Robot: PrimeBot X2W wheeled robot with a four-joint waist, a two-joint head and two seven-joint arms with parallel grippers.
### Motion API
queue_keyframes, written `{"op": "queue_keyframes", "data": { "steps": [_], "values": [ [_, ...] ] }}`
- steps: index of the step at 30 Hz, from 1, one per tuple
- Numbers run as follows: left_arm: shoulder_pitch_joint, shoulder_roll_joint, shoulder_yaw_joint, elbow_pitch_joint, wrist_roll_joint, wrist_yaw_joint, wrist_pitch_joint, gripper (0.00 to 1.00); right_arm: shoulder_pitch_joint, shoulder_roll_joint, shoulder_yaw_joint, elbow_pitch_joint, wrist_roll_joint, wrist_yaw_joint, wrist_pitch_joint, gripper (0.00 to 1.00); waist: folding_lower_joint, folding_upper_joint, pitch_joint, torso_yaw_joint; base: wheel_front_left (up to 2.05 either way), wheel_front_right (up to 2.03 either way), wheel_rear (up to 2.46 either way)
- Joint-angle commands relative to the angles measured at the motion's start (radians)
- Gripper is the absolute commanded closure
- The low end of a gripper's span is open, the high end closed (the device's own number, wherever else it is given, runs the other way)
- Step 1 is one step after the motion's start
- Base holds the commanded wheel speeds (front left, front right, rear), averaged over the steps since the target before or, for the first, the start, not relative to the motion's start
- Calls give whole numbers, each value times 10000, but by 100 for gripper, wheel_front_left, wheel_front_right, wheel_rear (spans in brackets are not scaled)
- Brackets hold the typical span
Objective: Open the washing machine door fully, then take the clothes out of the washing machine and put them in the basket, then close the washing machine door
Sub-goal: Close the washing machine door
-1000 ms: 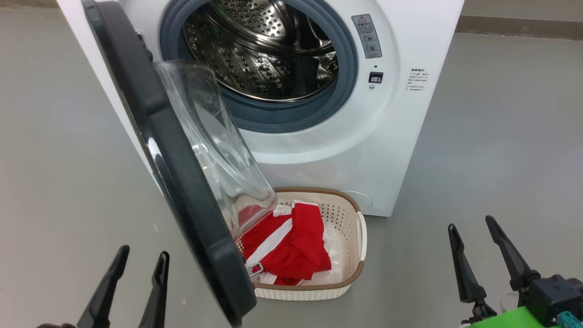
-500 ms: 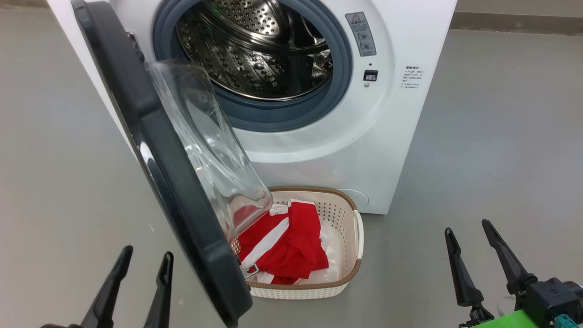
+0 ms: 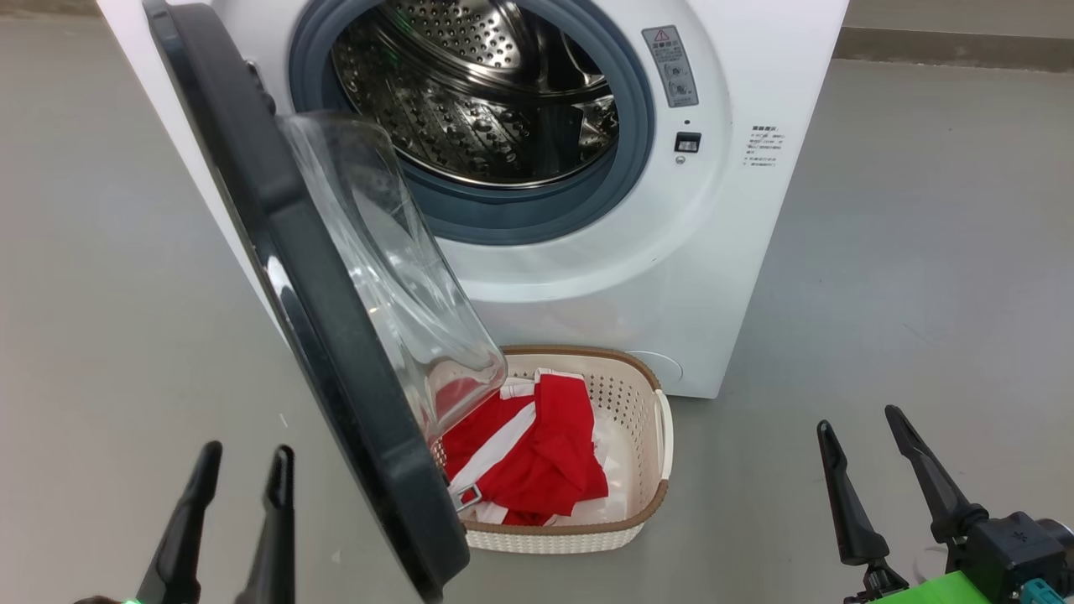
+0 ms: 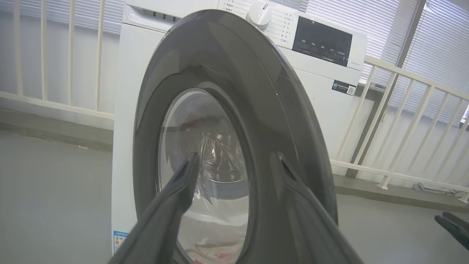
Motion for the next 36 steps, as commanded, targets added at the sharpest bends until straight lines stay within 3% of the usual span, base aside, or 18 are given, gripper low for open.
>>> {"op": "queue_keyframes", "data": {
  "steps": [1, 2, 3, 8, 12, 22, 29, 36],
  "values": [
    [-400, -85, 477, -372, -368, -14, -121, 7, -164, -116, 229, -218, 15, 48, -65, 0, 0, -1, -1, 6, 0, 0, 0],
    [-460, -205, 547, -414, -693, -18, -121, 86, -158, -116, 231, -217, 14, 48, -65, 0, 0, -1, -4, 10, 0, 0, 0],
    [-533, -307, 625, -454, -1044, -21, -121, 100, -156, -116, 236, -220, 12, 48, -65, 0, 0, -1, 5, 12, 0, 0, 0],
    [-1163, -650, 1023, -464, -3302, 129, 175, 100, -194, -116, 247, -233, -23, 48, -65, 0, 0, -1, 74, 35, 0, 0, 0],
    [-1771, -791, 1304, -508, -6014, 466, 1022, 100, -261, -116, 264, -220, -65, 48, -65, 0, 0, -1, 133, 6, 0, 0, 0],
    [-2442, -769, 2071, -673, -10495, 2606, 3921, 100, -341, -116, 276, -210, -111, 48, -65, 0, 0, -1, 284, -199, 0, 0, 0],
    [-2548, -812, 2132, -1280, -12540, 3778, 5131, 100, -457, -116, 286, -176, -76, 48, -65, 0, 0, -1, 448, -318, 0, 0, 0],
    [-2389, -768, 1928, -1846, -13117, 4281, 5752, 100, -522, -116, 338, -125, -20, 48, -65, 0, 0, -1, 476, -441, 0, 0, 0]
  ]
}}
